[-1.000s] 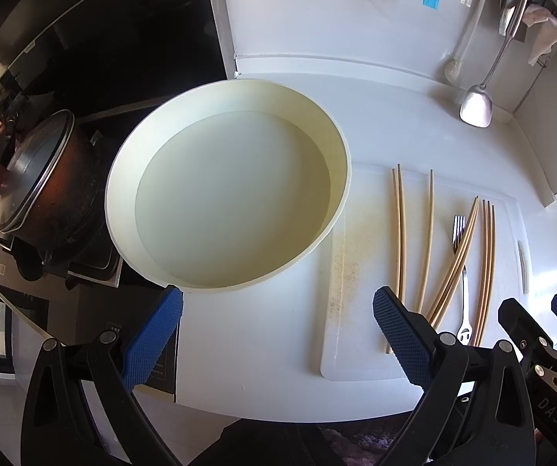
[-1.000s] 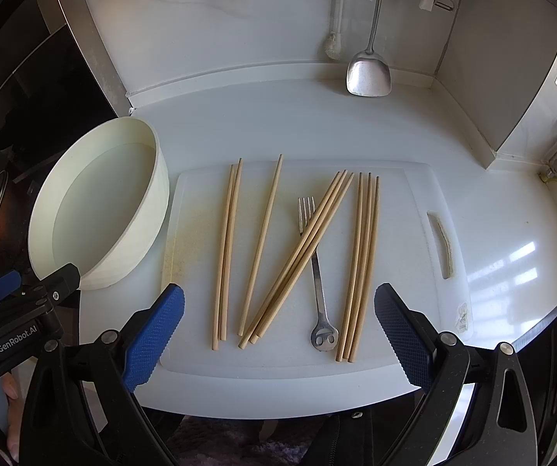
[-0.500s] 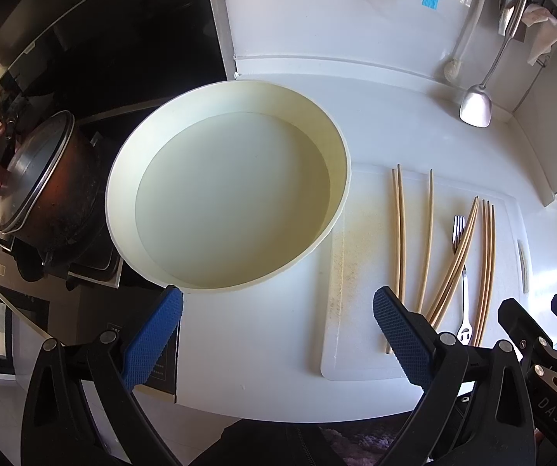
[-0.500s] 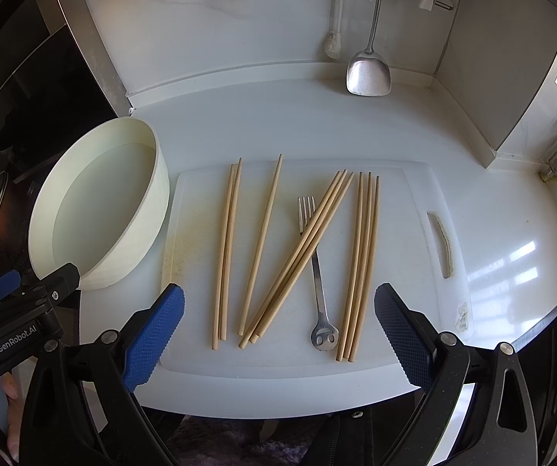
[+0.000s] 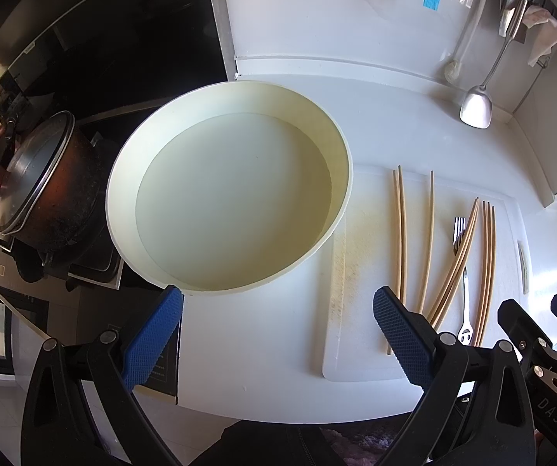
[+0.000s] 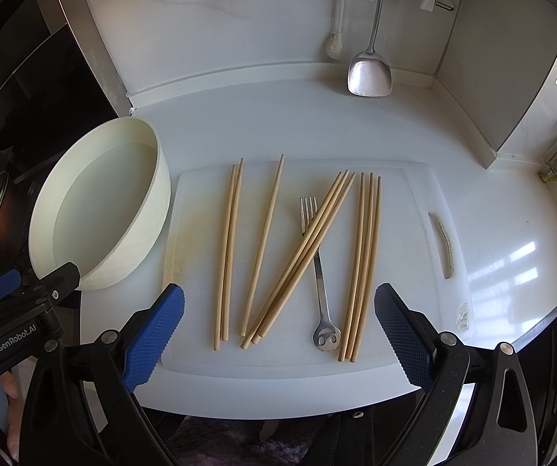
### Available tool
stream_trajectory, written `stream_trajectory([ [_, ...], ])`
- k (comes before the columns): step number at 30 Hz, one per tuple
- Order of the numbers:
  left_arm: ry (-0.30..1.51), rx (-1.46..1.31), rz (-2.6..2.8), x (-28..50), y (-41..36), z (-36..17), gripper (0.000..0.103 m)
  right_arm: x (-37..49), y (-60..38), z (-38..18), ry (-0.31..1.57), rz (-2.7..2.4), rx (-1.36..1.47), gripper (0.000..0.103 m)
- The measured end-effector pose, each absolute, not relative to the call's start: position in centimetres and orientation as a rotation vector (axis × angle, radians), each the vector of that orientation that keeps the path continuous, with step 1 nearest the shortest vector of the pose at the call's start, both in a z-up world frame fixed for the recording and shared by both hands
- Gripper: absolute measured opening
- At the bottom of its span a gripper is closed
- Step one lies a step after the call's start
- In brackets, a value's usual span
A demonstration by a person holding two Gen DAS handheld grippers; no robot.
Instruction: Organize utensils
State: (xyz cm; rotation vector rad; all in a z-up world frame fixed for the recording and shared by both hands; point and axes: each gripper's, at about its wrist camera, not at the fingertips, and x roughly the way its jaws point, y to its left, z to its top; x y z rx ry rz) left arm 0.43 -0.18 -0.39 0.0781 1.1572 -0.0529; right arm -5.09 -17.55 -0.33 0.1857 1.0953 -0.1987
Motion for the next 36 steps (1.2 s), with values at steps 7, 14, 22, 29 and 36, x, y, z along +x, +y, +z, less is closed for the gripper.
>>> stream_trajectory([
  [7, 1.158, 0.077, -0.053, 0.4, -0.2, -0.4, 0.097, -5.1, -17.5, -0.3, 1.096, -0.199, 0.186, 0.094],
  [14, 1.165, 0.092, -0.087, 1.1, -0.1, -0.6, 0.097, -5.3, -17.9, -0.7, 1.088, -0.222, 0.22, 0.094],
  [22, 1.136, 0.169, -0.21, 2.0, -1.8, -2.3, 0.097, -7.4, -20.2, -2.9, 1.045, -0.301, 0.32, 0.094],
  [29, 1.111, 0.217, -0.334, 2.0, -5.0, -4.7, 0.097, -9.8, -23.0, -5.4, 0.99, -0.389, 0.411, 0.094],
  [36, 1.072, 0.183, -0.337, 2.4, -7.3, -6.0, 0.097, -10.9, -25.7, -6.8, 0.94, -0.439, 0.404, 0.094],
])
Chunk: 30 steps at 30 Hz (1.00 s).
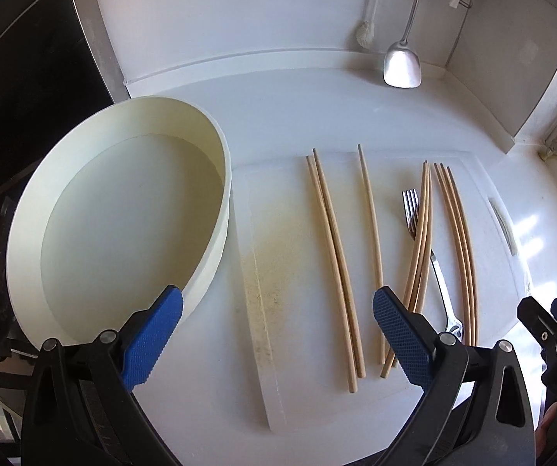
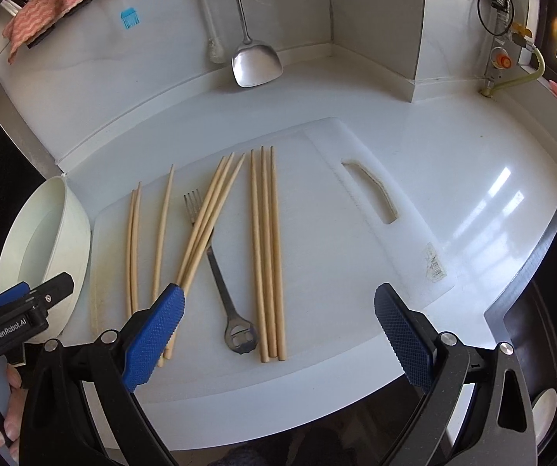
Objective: Organize utensils
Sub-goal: 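Move the left tool toward one chopstick while the right tool approaches another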
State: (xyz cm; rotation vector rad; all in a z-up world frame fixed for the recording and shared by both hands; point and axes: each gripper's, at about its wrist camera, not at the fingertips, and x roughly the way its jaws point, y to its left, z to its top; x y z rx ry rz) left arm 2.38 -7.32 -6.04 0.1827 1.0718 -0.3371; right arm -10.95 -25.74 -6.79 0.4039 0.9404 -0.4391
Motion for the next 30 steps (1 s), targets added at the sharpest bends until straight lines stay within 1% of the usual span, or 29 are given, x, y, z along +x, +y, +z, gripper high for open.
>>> stream_trajectory([
  [8, 1.016, 0.136, -0.201, 2.3, -8.0, -7.8, 0.097, -10.5, -27.5, -8.6, 0.953, -0.388, 0.336, 0.094],
  [16, 0.937, 0.098, -0.047, 0.1, -8.4, -9.2, 0.097, -10.6, -29.6, -11.6, 0.908, -0.297, 0.299, 0.094],
  [23, 0.896, 0.058, -0.025, -0.5, -8.6, -10.8, 0.097, -9.9, -30.0, -13.2, 0.867, -0.265, 0.271, 0.094],
  [30, 0.92, 0.054, -0.021, -0.4, -8.0, -12.7, 0.097, -8.8, -29.5, -13.8, 0.857, -0.283, 0.25, 0.094],
])
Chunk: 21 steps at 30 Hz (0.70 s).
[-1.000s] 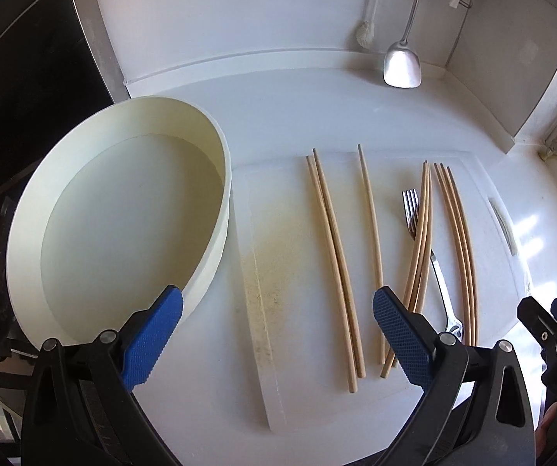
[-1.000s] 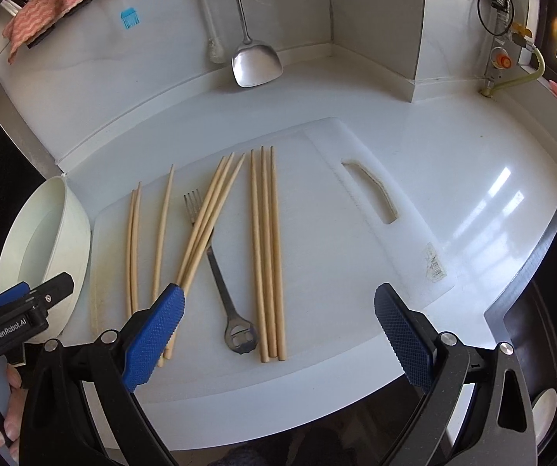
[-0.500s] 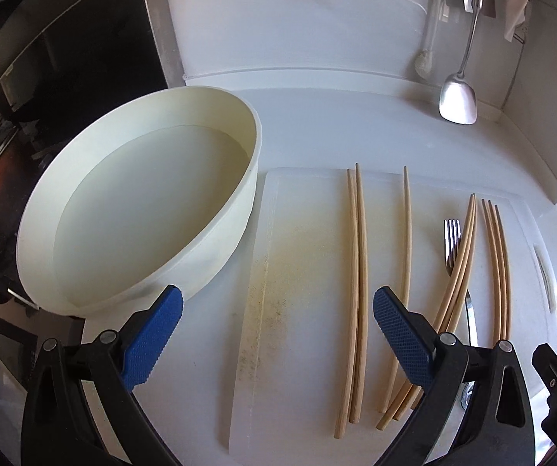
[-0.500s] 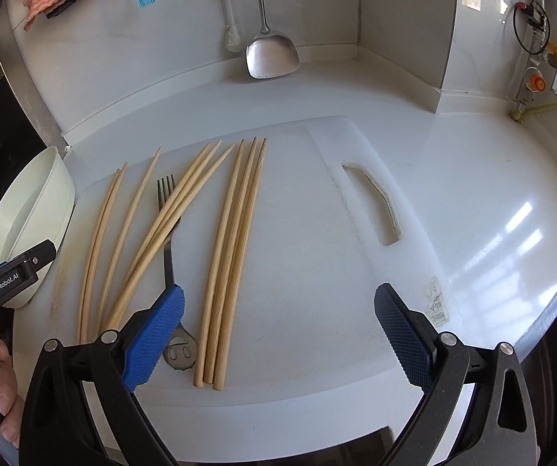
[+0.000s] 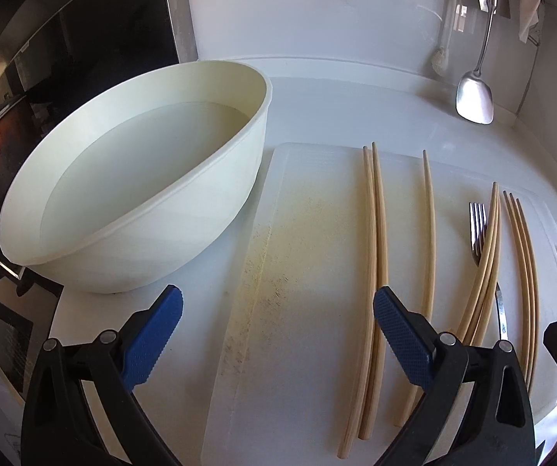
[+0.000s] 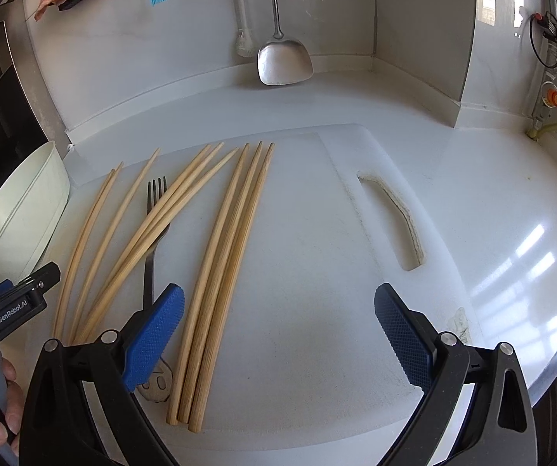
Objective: Organize utensils
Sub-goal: 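Move the left tool toward one chopstick while the right tool approaches another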
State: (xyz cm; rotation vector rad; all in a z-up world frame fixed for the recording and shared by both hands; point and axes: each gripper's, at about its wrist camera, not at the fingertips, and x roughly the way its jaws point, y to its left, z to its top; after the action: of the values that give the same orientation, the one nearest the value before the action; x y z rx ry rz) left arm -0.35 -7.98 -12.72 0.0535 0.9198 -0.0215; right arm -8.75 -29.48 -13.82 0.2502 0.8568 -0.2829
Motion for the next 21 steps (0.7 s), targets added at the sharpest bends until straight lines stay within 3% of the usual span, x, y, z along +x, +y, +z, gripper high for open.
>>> stream_trajectory([
  [21, 0.941, 0.036, -0.047, 0.6, -8.5, -14.2, 0.098, -7.8, -29.6, -15.0, 0.852, -0.312, 0.233, 0.094],
])
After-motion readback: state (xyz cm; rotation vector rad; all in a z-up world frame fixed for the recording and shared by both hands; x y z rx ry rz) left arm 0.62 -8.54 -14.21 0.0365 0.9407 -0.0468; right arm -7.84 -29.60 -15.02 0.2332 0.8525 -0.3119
